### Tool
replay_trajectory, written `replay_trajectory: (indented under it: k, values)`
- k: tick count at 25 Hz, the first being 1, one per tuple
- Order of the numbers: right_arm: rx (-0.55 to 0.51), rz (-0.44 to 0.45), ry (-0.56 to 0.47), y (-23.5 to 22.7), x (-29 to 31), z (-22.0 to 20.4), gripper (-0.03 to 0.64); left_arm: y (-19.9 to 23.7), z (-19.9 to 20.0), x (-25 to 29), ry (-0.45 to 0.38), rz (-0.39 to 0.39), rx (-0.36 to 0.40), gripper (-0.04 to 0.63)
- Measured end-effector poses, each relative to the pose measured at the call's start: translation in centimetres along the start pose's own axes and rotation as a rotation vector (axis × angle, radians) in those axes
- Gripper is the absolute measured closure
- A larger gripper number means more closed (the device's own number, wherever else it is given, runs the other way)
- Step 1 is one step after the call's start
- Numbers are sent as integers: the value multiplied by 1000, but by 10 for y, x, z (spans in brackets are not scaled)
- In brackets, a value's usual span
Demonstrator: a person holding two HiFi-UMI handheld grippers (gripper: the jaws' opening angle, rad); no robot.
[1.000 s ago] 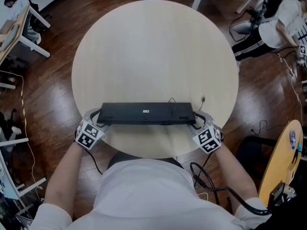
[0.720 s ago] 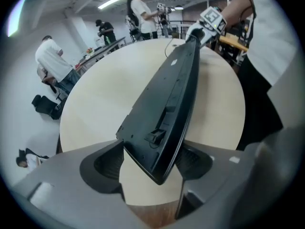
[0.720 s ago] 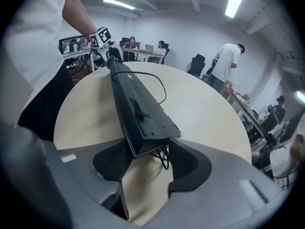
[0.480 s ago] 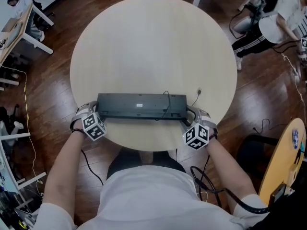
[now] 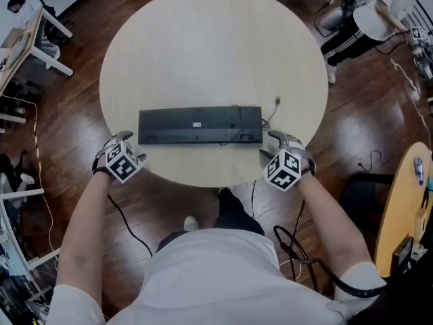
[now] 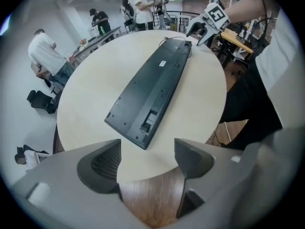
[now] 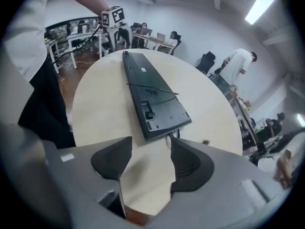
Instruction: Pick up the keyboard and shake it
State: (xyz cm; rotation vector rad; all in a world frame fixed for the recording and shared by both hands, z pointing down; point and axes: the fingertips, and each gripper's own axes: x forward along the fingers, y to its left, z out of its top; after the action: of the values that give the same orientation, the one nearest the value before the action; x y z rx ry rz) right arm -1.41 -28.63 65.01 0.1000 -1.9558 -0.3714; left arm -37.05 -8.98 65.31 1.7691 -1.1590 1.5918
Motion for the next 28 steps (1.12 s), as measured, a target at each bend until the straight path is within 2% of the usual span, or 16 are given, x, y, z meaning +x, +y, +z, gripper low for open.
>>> replay_trajectory:
  k: [3, 6, 9, 13, 16, 20, 24, 28]
  values:
    - [101, -34, 6, 16, -23, -9, 361, -22, 8, -28, -151, 12, -93, 262]
    - [237, -30, -3, 60, -52, 1, 371, -57, 14, -78, -343, 6, -180, 265]
    - [363, -39, -75, 118, -92, 31, 373, -104, 5, -129, -525, -53, -247, 267]
    - [477, -46, -176, 190, -150, 60, 394, -162, -15, -188, -702, -130, -331, 284]
    - [499, -34, -223, 239, -193, 72, 393, -204, -23, -227, -812, -177, -367, 288]
    - [505, -31, -298, 269, -236, 90, 393, -243, -26, -276, -954, -176, -398, 299]
    - [487, -17, -405, 286, -281, 104, 393, -290, -26, -316, -1019, -161, -408, 308]
    - [478, -15, -485, 298, -323, 98, 393, -336, 0, -345, -1070, -177, -377, 308]
